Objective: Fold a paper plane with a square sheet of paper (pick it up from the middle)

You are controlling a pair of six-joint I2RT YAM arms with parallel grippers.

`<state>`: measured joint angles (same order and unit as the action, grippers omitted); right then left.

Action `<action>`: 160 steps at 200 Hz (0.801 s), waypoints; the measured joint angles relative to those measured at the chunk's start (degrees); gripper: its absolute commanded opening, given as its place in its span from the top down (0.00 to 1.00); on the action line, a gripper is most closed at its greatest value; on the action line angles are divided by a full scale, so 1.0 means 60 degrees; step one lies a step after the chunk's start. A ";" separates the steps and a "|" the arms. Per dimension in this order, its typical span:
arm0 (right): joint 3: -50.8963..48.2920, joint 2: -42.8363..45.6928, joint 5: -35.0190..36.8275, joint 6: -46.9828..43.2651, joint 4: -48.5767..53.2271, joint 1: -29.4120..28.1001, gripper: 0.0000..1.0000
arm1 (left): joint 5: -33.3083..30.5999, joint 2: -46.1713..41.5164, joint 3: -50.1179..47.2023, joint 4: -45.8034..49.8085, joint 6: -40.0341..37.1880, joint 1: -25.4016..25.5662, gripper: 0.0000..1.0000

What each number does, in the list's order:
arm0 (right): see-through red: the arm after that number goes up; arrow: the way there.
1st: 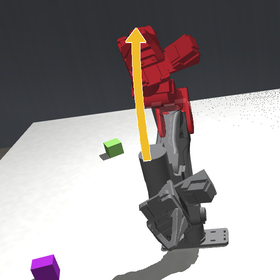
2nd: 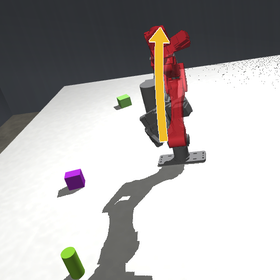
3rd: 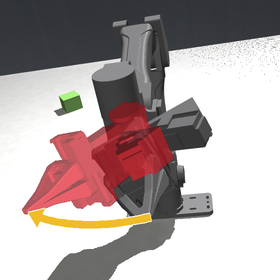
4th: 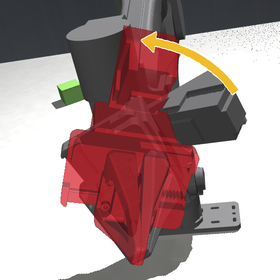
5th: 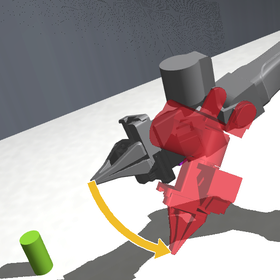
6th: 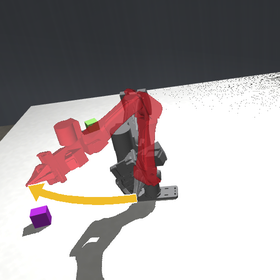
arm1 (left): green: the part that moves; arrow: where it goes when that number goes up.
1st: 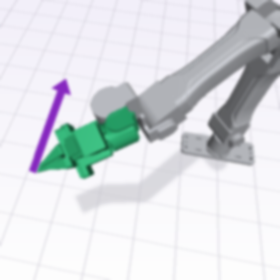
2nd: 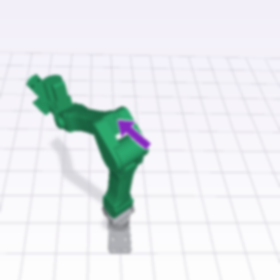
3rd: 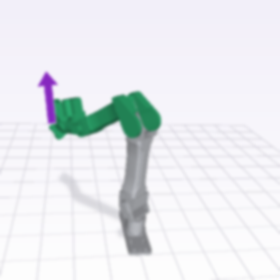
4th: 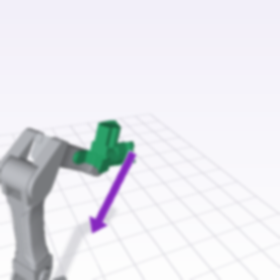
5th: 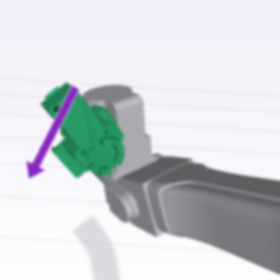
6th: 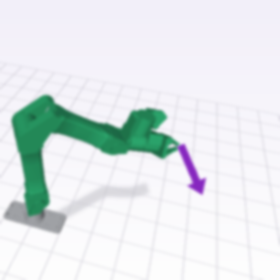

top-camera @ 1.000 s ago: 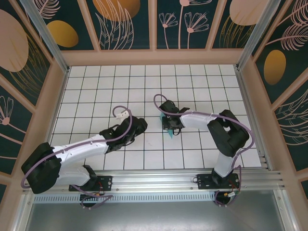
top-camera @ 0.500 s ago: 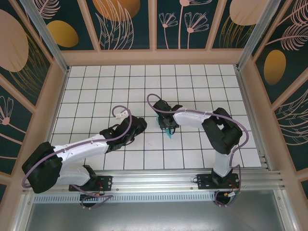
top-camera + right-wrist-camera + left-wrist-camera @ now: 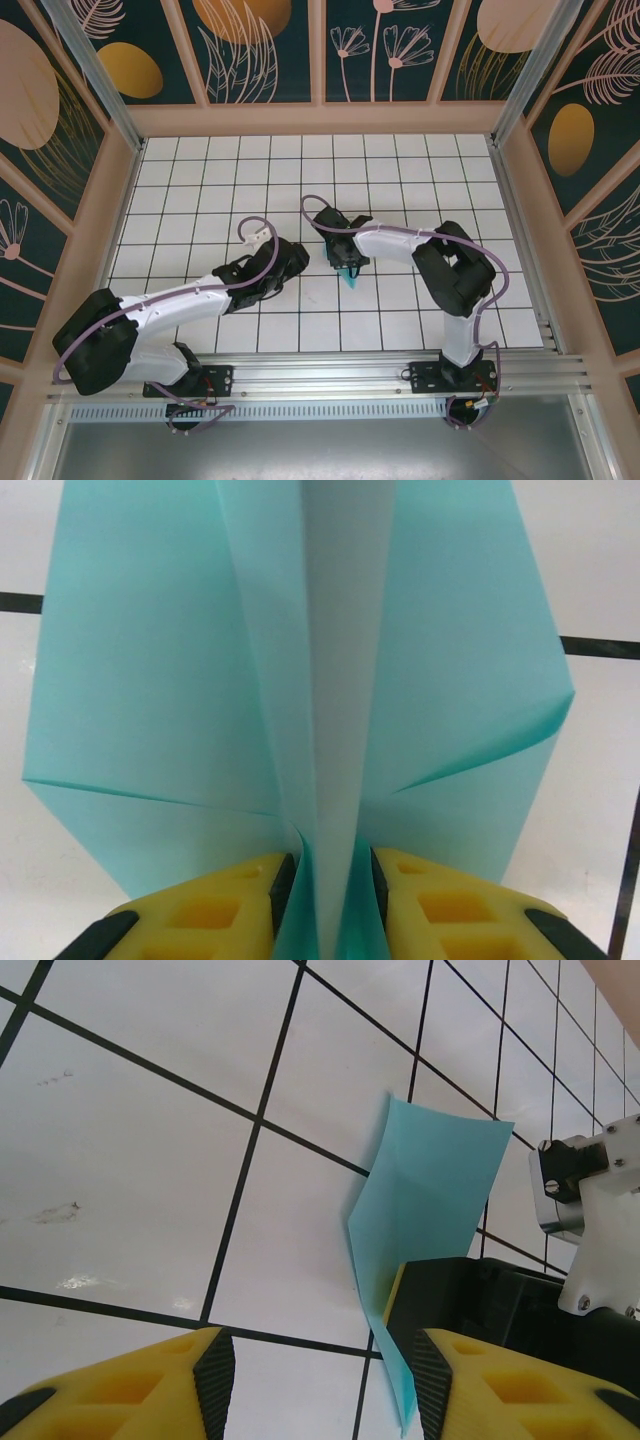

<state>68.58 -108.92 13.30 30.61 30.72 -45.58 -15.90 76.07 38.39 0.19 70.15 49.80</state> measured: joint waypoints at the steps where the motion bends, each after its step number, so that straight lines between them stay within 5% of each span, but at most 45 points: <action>1: 0.0004 0.0000 0.0007 -0.0004 0.0004 0.0000 0.69 | 0.0000 0.0000 0.0004 0.0000 0.0000 0.0000 0.47; 72: 0.0426 0.0794 0.0033 -0.0080 0.0678 -0.0029 0.46 | -0.0474 -0.0433 -0.0022 0.0248 -0.0025 0.0000 0.46; 160: -0.0237 0.4586 0.1151 -0.0251 0.0186 -0.0095 0.39 | -0.1213 -0.1147 -0.0382 0.0408 -0.0047 0.0000 0.45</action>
<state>67.16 -81.41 20.21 29.10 31.83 -46.15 -23.18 69.19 36.10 2.63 69.87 49.80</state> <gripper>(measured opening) 0.607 0.543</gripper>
